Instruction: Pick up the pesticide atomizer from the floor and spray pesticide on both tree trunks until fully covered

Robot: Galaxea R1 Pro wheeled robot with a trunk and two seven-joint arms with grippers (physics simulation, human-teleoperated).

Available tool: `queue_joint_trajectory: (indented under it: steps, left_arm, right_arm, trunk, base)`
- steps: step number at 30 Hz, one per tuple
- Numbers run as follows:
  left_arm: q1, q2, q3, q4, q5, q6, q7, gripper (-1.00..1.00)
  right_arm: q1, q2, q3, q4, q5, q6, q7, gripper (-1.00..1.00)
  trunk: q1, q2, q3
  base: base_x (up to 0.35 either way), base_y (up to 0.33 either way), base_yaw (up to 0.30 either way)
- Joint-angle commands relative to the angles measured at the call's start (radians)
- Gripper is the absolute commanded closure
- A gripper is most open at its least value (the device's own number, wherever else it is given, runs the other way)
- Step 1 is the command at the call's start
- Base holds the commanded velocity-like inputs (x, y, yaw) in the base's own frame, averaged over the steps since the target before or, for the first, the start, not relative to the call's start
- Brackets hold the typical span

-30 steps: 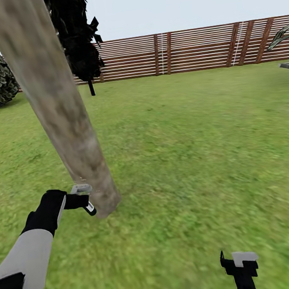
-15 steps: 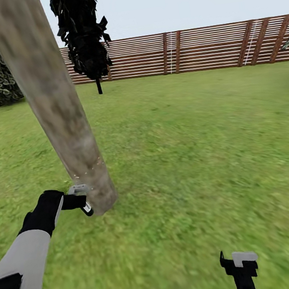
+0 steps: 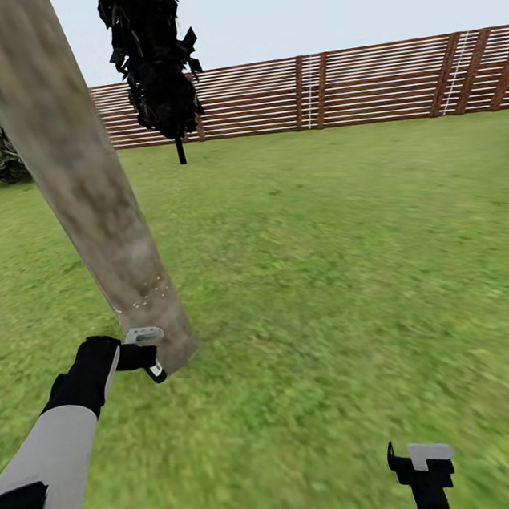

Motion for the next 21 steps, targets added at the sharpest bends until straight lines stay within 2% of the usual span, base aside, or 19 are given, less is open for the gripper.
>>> queue_joint_trajectory:
  steps: [1,3,6,8,12,13,16,18,20,21]
  left_arm:
    - [0.000,0.027,0.006,-0.001,-0.002,0.005,-0.005,1.00]
    - [0.001,0.076,0.008,-0.001,-0.002,0.004,-0.002,1.00]
    - [0.002,0.108,0.006,-0.001,-0.001,0.004,0.000,1.00]
    - [0.003,0.104,0.002,0.004,-0.001,0.003,0.003,1.00]
    - [0.003,0.041,0.003,0.010,-0.001,0.003,0.049,1.00]
    - [0.003,0.023,0.005,0.011,0.000,0.003,0.109,1.00]
    - [0.003,0.033,0.015,0.014,0.004,0.003,0.158,1.00]
    - [0.005,0.073,0.025,0.015,0.006,0.003,0.164,1.00]
    - [0.018,0.081,0.024,0.016,0.008,0.002,0.168,1.00]
    - [0.037,0.075,0.023,0.016,0.009,0.001,0.170,1.00]
  right_arm:
    - [-0.001,0.000,-0.006,0.001,0.011,-0.002,-0.004,-1.00]
    - [-0.001,0.000,-0.006,0.001,0.011,-0.002,-0.004,-1.00]
    - [-0.001,0.000,-0.006,0.001,0.011,-0.002,-0.004,-1.00]
    - [-0.001,0.000,-0.006,0.001,0.011,-0.002,-0.004,-1.00]
    - [-0.001,0.000,-0.006,0.001,0.011,-0.002,-0.004,-1.00]
    - [-0.001,0.000,-0.006,0.001,0.011,-0.002,-0.004,-1.00]
    - [-0.001,0.000,-0.006,0.001,0.011,-0.002,-0.004,-1.00]
    - [-0.001,0.001,-0.006,0.001,0.011,-0.002,-0.004,-1.00]
    - [-0.001,0.002,-0.006,0.001,0.011,-0.002,-0.004,-1.00]
    - [-0.001,0.001,-0.006,0.001,0.011,-0.002,-0.004,-1.00]
  trunk:
    - [0.000,0.000,-0.001]
    - [0.000,0.000,-0.001]
    - [0.000,0.000,-0.001]
    - [0.000,0.000,-0.001]
    - [0.000,0.000,-0.001]
    - [0.000,0.000,-0.001]
    - [0.000,0.000,-0.001]
    - [0.000,0.000,-0.001]
    - [0.000,0.000,-0.001]
    - [0.000,0.000,-0.001]
  base:
    - [0.041,-0.275,0.000]
    - [0.069,-0.271,0.000]
    - [0.086,-0.229,0.000]
    - [0.045,-0.126,0.000]
    - [0.007,-0.020,0.000]
    - [0.001,-0.003,0.068]
    - [0.000,-0.001,0.200]
    - [0.000,0.000,0.264]
    - [0.000,0.000,0.264]
    - [0.000,0.000,0.152]
